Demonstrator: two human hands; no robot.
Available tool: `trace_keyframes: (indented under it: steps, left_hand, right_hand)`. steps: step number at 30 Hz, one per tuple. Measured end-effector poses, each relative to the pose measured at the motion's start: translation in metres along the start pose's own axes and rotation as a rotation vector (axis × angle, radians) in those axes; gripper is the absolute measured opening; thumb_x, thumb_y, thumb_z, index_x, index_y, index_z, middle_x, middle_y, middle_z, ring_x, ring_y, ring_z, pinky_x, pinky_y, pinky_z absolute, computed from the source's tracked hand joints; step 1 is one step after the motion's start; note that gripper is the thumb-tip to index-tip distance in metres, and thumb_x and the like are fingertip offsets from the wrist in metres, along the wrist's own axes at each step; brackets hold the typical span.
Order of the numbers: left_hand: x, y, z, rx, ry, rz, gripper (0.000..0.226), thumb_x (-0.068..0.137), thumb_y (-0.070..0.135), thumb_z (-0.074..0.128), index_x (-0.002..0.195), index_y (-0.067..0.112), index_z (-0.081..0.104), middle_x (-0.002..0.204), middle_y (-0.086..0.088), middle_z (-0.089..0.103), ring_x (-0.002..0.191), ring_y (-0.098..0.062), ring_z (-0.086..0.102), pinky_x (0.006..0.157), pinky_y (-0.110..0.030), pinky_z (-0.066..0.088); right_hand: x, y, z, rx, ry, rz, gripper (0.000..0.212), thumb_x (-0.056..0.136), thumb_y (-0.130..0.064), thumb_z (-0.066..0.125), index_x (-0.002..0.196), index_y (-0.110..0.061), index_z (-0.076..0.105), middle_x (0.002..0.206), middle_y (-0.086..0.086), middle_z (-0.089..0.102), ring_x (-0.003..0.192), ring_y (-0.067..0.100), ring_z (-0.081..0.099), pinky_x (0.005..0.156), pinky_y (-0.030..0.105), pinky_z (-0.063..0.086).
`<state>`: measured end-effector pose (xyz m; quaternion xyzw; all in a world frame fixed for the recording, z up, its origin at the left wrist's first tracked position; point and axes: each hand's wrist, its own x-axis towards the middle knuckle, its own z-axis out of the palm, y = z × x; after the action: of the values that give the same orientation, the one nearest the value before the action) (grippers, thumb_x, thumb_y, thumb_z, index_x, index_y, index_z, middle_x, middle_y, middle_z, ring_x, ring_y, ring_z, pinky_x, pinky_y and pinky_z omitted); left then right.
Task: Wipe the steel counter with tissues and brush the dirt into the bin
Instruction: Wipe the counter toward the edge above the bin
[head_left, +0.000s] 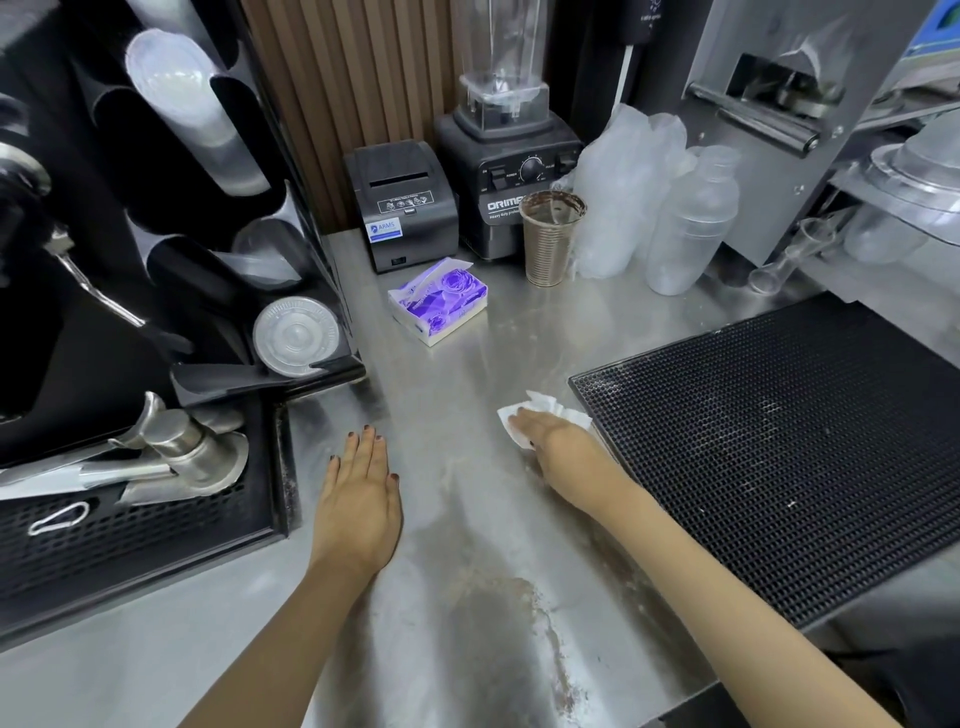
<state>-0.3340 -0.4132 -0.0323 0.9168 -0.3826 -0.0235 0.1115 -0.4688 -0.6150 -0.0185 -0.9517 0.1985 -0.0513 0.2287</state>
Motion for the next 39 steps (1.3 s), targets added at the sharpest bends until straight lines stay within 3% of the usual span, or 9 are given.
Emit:
trace_keyframes:
  steps: [4,7,11,16,19,24,28,32,39]
  left_hand:
    - [-0.001,0.001,-0.002,-0.018,0.005,0.002,0.051,0.098,0.021,0.025,0.147,0.009,0.014,0.156,-0.002,0.006,0.144,-0.016,0.000,0.116,-0.030,-0.004]
    - [-0.001,0.001,-0.001,-0.022,0.008,0.002,0.051,0.098,0.021,0.025,0.147,0.009,0.015,0.156,-0.002,0.007,0.144,-0.016,0.000,0.116,-0.030,-0.004]
    - [-0.001,0.000,-0.001,-0.027,0.020,0.005,0.051,0.098,0.022,0.025,0.147,0.009,0.015,0.156,-0.002,0.006,0.144,-0.016,0.000,0.116,-0.030,-0.005]
    - [0.000,-0.001,0.000,-0.018,0.002,0.000,0.052,0.097,0.024,0.020,0.147,0.010,0.014,0.156,-0.002,0.005,0.144,-0.016,-0.002,0.116,-0.030,-0.005]
    - [0.000,-0.001,0.001,0.001,-0.007,0.000,0.062,0.089,0.030,0.007,0.147,0.010,0.015,0.156,-0.002,0.006,0.144,-0.016,-0.001,0.116,-0.030,-0.005]
    - [0.000,-0.001,0.000,-0.014,-0.004,-0.001,0.052,0.098,0.022,0.023,0.147,0.009,0.014,0.156,-0.002,0.005,0.144,-0.016,-0.001,0.117,-0.031,-0.004]
    - [0.000,-0.001,0.000,-0.013,0.003,0.002,0.053,0.096,0.025,0.017,0.146,0.009,0.016,0.156,-0.002,0.007,0.144,-0.016,0.001,0.117,-0.031,-0.003]
    - [0.000,-0.002,0.001,-0.005,-0.002,-0.001,0.052,0.097,0.025,0.020,0.147,0.010,0.014,0.156,-0.002,0.005,0.144,-0.016,-0.001,0.116,-0.031,-0.004]
    - [0.000,-0.003,0.002,-0.009,0.001,0.001,0.052,0.097,0.025,0.021,0.147,0.010,0.015,0.156,-0.002,0.006,0.144,-0.016,0.000,0.117,-0.032,-0.003]
  right_hand:
    - [0.010,0.013,-0.008,-0.092,0.070,0.003,0.027,0.092,-0.016,0.050,0.114,-0.012,0.064,0.142,0.007,0.045,0.137,0.027,0.032,0.111,0.025,0.020]
    - [0.014,0.022,-0.005,-0.157,0.035,-0.004,0.035,0.095,-0.016,0.046,0.129,-0.012,0.052,0.149,0.014,0.033,0.140,0.031,0.024,0.114,0.040,0.020]
    - [0.013,0.024,0.004,-0.137,-0.051,-0.009,0.057,0.086,0.005,0.038,0.140,-0.015,0.037,0.152,0.005,0.027,0.142,0.021,0.021,0.115,0.043,0.021]
    - [-0.004,-0.001,0.010,0.073,0.066,-0.186,0.037,0.070,0.009,0.051,0.102,0.002,0.068,0.112,0.023,0.066,0.104,0.034,0.064,0.099,0.030,0.038]
    - [0.022,0.004,-0.022,0.127,0.127,0.031,0.044,0.079,0.012,0.047,0.118,-0.002,0.060,0.124,0.018,0.060,0.115,0.023,0.056,0.105,0.030,0.036]
    - [0.066,0.035,-0.053,-0.244,0.098,0.355,0.042,0.083,0.008,0.044,0.123,-0.002,0.053,0.124,0.019,0.056,0.111,0.032,0.056,0.091,0.035,0.044]
    - [0.065,0.021,-0.046,-0.416,0.015,0.202,0.064,0.081,0.013,0.041,0.139,-0.013,0.036,0.120,0.015,0.056,0.102,0.033,0.059,0.082,0.036,0.048]
    - [0.049,0.010,-0.027,-0.595,-0.024,0.138,0.046,0.083,0.008,0.047,0.126,-0.006,0.049,0.118,0.012,0.056,0.107,0.025,0.056,0.085,0.028,0.047]
    - [0.008,0.007,-0.026,-0.447,-0.056,0.035,0.025,0.088,0.005,0.040,0.107,0.002,0.056,0.117,0.019,0.053,0.110,0.031,0.053,0.086,0.036,0.046]
